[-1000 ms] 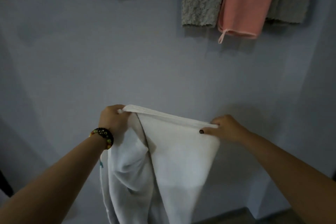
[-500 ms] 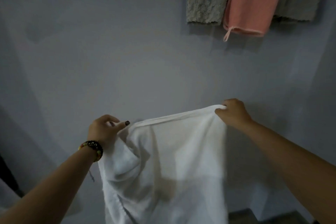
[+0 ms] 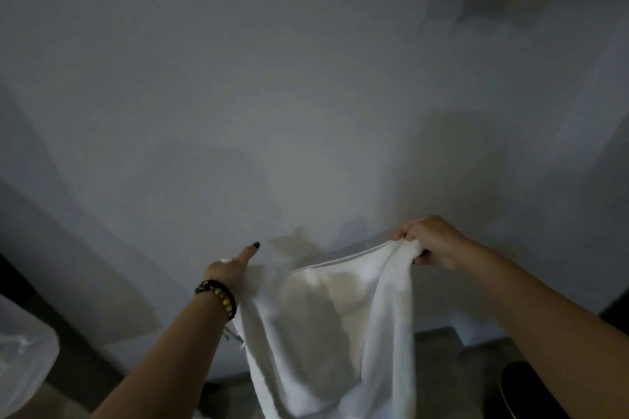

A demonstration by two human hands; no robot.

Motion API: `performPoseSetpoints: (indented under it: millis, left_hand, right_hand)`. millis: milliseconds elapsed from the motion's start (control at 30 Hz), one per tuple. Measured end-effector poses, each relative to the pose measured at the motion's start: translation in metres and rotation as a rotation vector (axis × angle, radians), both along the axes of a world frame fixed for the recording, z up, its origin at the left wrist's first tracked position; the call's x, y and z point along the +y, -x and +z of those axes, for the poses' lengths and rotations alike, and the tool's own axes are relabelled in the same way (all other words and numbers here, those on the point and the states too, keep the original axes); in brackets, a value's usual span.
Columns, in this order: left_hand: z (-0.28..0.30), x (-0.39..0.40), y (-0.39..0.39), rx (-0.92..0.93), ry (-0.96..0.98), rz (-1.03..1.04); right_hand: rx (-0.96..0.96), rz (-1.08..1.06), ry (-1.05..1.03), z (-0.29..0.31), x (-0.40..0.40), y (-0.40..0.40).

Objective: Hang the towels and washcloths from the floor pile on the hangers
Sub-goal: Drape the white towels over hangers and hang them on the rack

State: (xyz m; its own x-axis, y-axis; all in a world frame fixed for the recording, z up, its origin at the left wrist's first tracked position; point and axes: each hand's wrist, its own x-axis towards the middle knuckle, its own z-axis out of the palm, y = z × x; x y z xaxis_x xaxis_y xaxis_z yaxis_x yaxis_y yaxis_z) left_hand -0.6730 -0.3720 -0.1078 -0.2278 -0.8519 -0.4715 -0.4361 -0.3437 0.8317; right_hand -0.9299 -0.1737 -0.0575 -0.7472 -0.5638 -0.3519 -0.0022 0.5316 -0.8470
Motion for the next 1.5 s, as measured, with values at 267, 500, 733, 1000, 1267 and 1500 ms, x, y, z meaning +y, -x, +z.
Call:
performPoseSetpoints:
  millis: [267,500,733,1000,1267,1500]
  left_hand:
    - [-0.049,0.041,0.016,0.164,-0.127,0.125]
    - [-0.046,0.053,0.007,0.199,-0.026,0.234]
    - [0.007,0.058,-0.001,0.381,0.195,0.201]
    - [0.079,0.104,-0.017,0.740,0.360,-0.077]
    - [0.081,0.112,-0.034,0.813,0.400,-0.176]
    - [0.082,0.116,-0.027,0.836,0.384,-0.135]
  right_hand:
    - [-0.323,0.267,0.034,-0.053,0.008,-0.052]
    - [0.548,0.570,0.157,-0.068,0.002,-0.102]
    - [0.699,0.675,0.552,-0.030,-0.006,-0.137]
    - [0.463,0.468,0.785,0.008,-0.017,-0.156]
    - [0.517,0.337,0.782,0.026,-0.005,-0.157]
    - [0.458,0.271,0.834,0.038,0.004,-0.174]
